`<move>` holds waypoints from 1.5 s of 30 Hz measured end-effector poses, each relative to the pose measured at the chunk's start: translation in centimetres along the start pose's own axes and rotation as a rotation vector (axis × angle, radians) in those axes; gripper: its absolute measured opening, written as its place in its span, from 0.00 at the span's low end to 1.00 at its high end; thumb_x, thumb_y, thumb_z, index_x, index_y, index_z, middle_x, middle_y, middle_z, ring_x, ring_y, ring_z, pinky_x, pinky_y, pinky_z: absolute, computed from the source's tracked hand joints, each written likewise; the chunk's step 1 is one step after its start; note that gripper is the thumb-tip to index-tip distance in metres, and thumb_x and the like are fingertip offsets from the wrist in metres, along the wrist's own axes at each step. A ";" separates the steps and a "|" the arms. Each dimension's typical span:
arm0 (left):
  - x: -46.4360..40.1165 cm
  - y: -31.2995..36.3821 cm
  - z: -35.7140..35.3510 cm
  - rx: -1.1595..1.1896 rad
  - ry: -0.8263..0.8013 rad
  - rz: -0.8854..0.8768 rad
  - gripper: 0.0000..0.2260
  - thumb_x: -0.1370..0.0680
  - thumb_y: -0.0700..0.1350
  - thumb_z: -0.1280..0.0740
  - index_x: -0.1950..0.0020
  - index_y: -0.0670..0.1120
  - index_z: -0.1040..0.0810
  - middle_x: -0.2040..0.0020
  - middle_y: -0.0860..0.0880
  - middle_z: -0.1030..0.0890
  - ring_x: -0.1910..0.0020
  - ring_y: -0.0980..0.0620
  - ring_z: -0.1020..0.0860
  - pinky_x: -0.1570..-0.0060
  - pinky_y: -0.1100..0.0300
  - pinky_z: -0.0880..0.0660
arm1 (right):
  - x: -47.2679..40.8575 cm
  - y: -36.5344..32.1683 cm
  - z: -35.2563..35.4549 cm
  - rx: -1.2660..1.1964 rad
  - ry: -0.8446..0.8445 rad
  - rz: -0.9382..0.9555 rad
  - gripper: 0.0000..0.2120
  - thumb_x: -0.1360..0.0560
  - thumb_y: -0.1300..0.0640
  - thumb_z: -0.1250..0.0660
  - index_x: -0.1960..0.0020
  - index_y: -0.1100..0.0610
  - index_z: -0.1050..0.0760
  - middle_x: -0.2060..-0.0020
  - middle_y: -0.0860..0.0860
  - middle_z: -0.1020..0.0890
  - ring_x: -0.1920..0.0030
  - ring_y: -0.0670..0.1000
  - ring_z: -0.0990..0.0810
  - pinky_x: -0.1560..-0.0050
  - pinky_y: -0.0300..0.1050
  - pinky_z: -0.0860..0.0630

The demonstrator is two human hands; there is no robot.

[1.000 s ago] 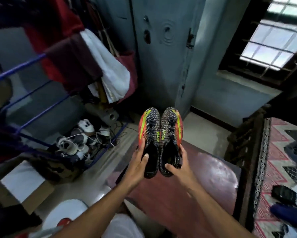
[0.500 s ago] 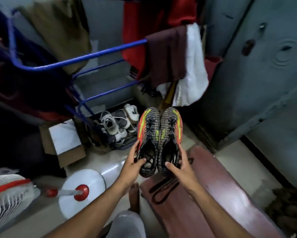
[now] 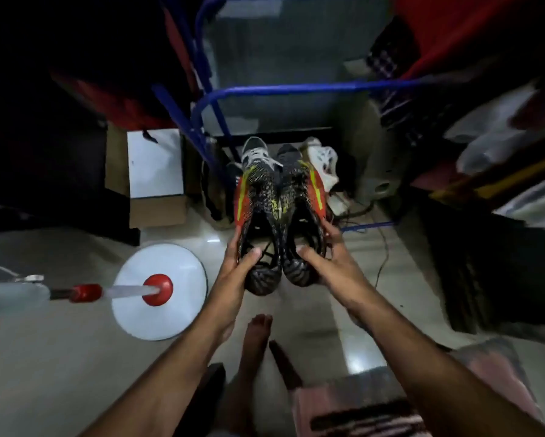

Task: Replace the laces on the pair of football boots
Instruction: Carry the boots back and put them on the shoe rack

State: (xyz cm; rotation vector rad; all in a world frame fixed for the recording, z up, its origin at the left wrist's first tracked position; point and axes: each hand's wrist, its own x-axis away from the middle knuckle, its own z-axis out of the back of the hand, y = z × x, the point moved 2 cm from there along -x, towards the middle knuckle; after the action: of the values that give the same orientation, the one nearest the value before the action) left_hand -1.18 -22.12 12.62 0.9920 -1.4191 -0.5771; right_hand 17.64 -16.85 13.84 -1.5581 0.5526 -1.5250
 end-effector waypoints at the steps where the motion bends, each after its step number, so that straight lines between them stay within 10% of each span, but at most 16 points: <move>1: -2.5 -1.1 0.4 0.019 -0.006 -0.015 0.33 0.25 0.61 0.29 0.22 0.67 0.36 0.26 0.62 0.27 0.26 0.57 0.29 0.24 0.45 0.34 | -3.4 0.6 -0.4 0.006 -0.002 0.002 0.40 0.35 0.36 0.27 0.25 0.33 0.36 0.34 0.40 0.21 0.34 0.46 0.21 0.31 0.57 0.24; 6: -12.9 -3.4 1.7 -0.075 -0.031 -0.107 0.47 0.30 0.51 0.19 0.18 0.57 0.42 0.27 0.56 0.25 0.31 0.61 0.25 0.36 0.65 0.25 | -15.9 1.6 -2.0 0.071 0.003 0.063 0.31 0.30 0.37 0.31 0.28 0.35 0.30 0.35 0.41 0.19 0.35 0.47 0.20 0.31 0.57 0.25; 13: -26.6 -2.7 2.2 -0.159 0.037 -0.187 0.42 0.28 0.51 0.20 0.20 0.57 0.39 0.30 0.55 0.25 0.33 0.56 0.24 0.33 0.54 0.24 | -27.5 0.4 -2.0 -0.052 0.027 -0.050 0.23 0.23 0.41 0.34 0.30 0.46 0.27 0.40 0.49 0.17 0.42 0.53 0.17 0.58 0.46 0.17; 19: -34.1 -3.2 0.8 -0.177 0.009 -0.213 0.38 0.25 0.47 0.22 0.20 0.53 0.39 0.34 0.57 0.26 0.35 0.57 0.24 0.45 0.69 0.24 | -33.4 1.2 -1.1 -0.112 0.025 -0.123 0.25 0.27 0.41 0.33 0.33 0.50 0.24 0.38 0.54 0.17 0.40 0.58 0.18 0.45 0.60 0.16; 35: -36.3 -7.8 2.0 -0.243 0.036 -0.170 0.55 0.36 0.55 0.16 0.18 0.56 0.47 0.22 0.51 0.33 0.24 0.52 0.33 0.25 0.52 0.32 | -35.6 1.2 -1.0 0.189 0.038 -0.170 0.30 0.20 0.35 0.38 0.23 0.46 0.36 0.30 0.53 0.24 0.34 0.61 0.24 0.44 0.59 0.24; 39: -36.1 -7.5 1.4 -0.272 0.056 -0.168 0.47 0.30 0.48 0.18 0.19 0.54 0.43 0.25 0.50 0.28 0.28 0.52 0.29 0.33 0.61 0.28 | -35.2 1.1 -0.1 0.237 0.058 -0.183 0.32 0.22 0.34 0.35 0.24 0.46 0.37 0.33 0.51 0.23 0.36 0.60 0.23 0.39 0.63 0.24; 45: -36.8 -5.5 0.4 -0.362 0.164 -0.181 0.44 0.29 0.58 0.21 0.19 0.52 0.41 0.24 0.45 0.31 0.27 0.45 0.29 0.28 0.48 0.28 | -35.5 0.8 -0.3 0.179 0.076 -0.143 0.27 0.23 0.42 0.32 0.27 0.49 0.32 0.36 0.54 0.20 0.41 0.59 0.19 0.44 0.62 0.19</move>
State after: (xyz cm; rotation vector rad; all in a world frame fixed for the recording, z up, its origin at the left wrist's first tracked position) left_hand -4.66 5.72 -11.76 0.8578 -1.0401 -0.8338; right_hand 12.06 11.21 -7.15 -1.4322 0.3423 -1.6980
